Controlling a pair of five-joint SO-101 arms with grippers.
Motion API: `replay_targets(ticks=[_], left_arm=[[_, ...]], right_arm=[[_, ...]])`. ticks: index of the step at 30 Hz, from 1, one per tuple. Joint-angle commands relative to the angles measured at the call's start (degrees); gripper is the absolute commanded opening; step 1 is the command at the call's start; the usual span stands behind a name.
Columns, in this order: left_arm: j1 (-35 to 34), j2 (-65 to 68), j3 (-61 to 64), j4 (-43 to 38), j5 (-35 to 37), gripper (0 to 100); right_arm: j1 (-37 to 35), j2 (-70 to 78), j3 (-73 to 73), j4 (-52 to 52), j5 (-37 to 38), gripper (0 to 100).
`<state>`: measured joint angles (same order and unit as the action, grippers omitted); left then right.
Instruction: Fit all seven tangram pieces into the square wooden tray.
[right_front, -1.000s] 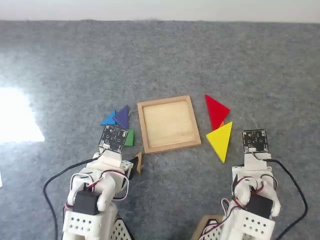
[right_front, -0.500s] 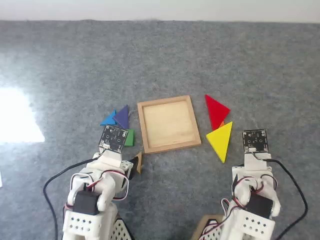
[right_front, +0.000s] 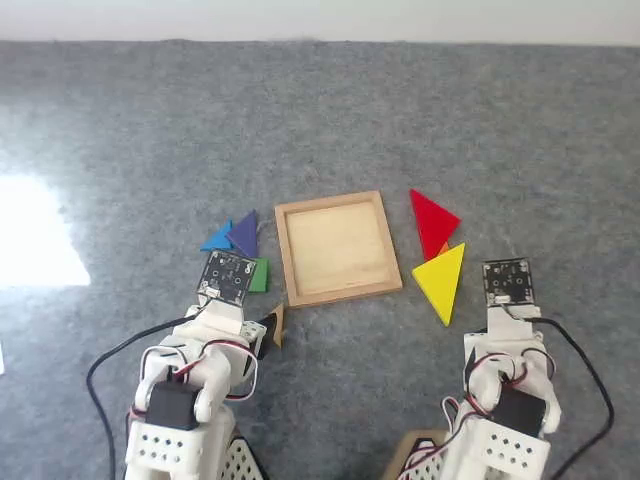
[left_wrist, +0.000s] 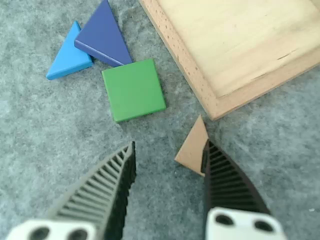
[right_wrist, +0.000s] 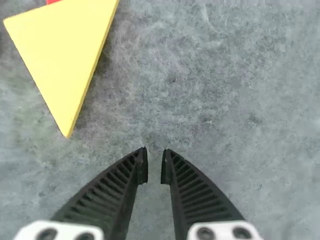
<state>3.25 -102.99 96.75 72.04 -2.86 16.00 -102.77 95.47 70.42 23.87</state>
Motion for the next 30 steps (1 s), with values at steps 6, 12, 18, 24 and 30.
replay_targets(ticks=[6, 12, 18, 24, 30], left_arm=[[0.26, -1.23, -0.31, 0.26, -0.79, 21], [0.26, -1.23, -0.31, 0.26, -0.79, 21], [0.26, -1.23, -0.31, 0.26, -0.79, 21], [0.26, -1.23, -0.31, 0.26, -0.79, 21], [0.26, -1.23, -0.31, 0.26, -0.79, 21]], right_arm=[[0.48, 0.04, -5.8, -13.14, 16.26, 6.9], [-5.76, 6.02, -20.84, -8.92, 10.11, 6.9], [-10.07, 41.8, -41.41, -9.01, 1.05, 6.9], [-21.23, 78.81, -60.57, -9.01, -14.15, 7.1], [-31.69, 95.69, -63.38, -16.13, -17.85, 20.4]])
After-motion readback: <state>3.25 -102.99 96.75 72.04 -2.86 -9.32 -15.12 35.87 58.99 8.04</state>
